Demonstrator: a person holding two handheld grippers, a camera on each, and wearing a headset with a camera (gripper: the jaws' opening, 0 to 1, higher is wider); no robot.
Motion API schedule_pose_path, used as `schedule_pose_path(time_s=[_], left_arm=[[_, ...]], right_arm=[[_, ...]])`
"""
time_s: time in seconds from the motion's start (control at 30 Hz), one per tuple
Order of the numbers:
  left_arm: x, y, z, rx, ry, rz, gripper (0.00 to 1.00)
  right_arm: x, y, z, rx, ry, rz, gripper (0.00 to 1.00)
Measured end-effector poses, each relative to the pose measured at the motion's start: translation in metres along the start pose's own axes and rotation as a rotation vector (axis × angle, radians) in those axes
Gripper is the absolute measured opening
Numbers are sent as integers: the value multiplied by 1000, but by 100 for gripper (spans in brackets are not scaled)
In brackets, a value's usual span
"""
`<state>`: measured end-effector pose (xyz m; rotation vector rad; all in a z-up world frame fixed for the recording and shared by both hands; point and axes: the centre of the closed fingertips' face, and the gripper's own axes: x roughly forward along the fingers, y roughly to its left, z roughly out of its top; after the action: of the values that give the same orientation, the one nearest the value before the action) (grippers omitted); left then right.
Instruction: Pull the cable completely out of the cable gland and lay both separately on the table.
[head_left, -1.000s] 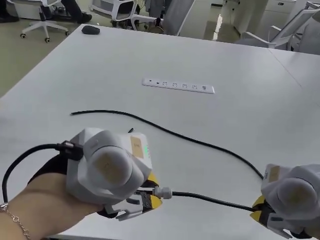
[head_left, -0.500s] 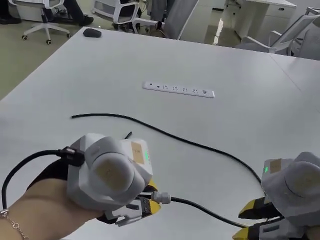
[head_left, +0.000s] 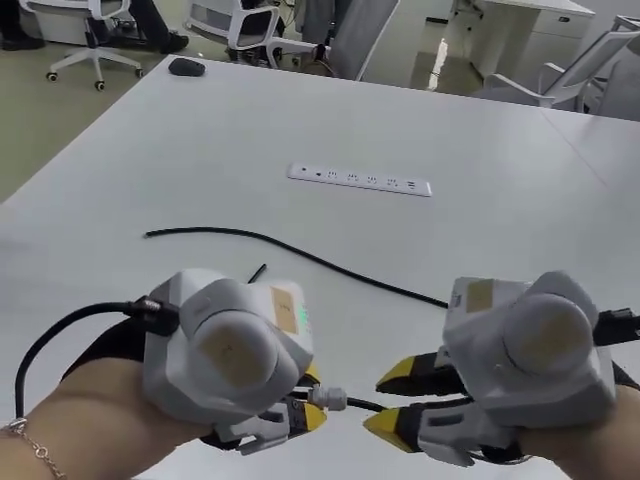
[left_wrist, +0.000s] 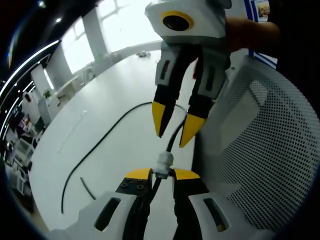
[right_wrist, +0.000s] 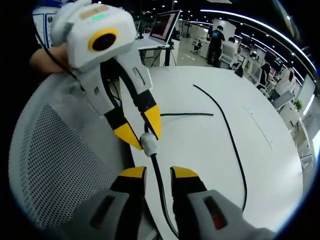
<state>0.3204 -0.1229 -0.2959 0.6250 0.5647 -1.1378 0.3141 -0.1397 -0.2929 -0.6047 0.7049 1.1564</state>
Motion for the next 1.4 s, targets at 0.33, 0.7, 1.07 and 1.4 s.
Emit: schedule_pose_path(time_s=[0.33, 0.7, 1.07, 1.4], left_arm=[[0, -1, 2, 16, -6, -4, 17], [1, 0, 0, 15, 2, -3, 17], [0, 3, -2, 5, 4, 10, 17], [0, 4, -1, -1, 1, 12, 17]], right_arm=[[7, 4, -3, -100, 41, -2, 6], [3, -3, -17, -83, 59, -18, 3], [-9, -17, -48, -36, 111, -53, 3], [-15, -25, -69, 7, 152, -79, 4]])
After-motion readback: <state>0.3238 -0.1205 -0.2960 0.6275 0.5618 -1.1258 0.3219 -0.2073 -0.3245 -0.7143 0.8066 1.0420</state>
